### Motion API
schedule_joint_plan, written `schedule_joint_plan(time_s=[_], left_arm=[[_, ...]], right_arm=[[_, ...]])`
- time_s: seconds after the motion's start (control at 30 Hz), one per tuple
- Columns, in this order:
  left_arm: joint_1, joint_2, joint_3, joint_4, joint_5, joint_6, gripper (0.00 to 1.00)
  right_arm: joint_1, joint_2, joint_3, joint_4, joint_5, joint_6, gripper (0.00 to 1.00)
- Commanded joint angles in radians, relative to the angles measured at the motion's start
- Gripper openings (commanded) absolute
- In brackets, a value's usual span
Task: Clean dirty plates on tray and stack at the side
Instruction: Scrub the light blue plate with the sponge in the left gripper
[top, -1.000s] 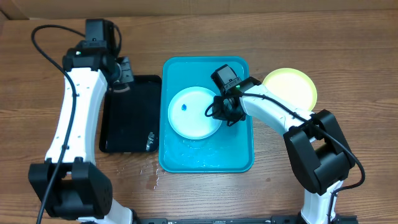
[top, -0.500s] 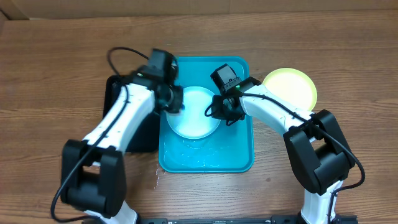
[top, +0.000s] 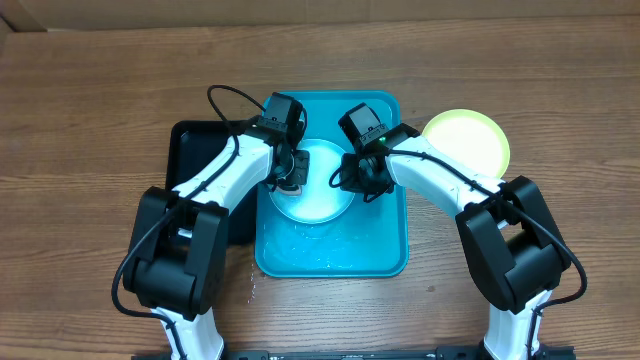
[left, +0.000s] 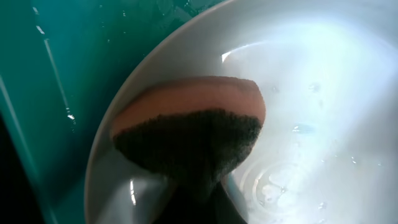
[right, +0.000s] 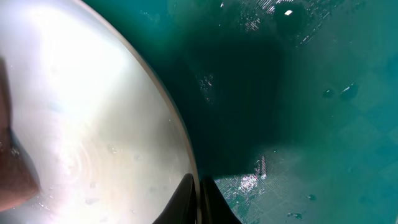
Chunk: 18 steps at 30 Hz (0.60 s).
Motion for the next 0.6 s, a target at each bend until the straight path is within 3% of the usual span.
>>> schedule_joint_plan(time_s=[0.0, 0.17, 0.3, 0.4, 0.57], left_arm=[[-0.003, 0.078, 0.0, -0.008, 0.064, -0.01, 0.04], [0.024, 0.08, 0.031, -0.049, 0.325, 0.06, 0.04], [0.064, 0.055, 0.169, -0.148, 0.466, 0.1, 0.04], [0.079, 0.039, 0.294, -0.243, 0.464, 0.119, 0.04], [0.069, 0.036, 0.391, -0.335, 0.274, 0.121, 0.04]], right_arm=[[0.004, -0.004, -0.008, -0.002, 0.006, -0.003, 0.04], [0.005, -0.004, -0.008, -0.001, 0.007, -0.003, 0.04], [0.005, -0.004, -0.008, 0.0, 0.007, -0.003, 0.04], [0.005, -0.004, -0.008, -0.001, 0.007, -0.003, 0.04], [0.005, -0.004, -0.008, -0.001, 0.007, -0.003, 0.04]])
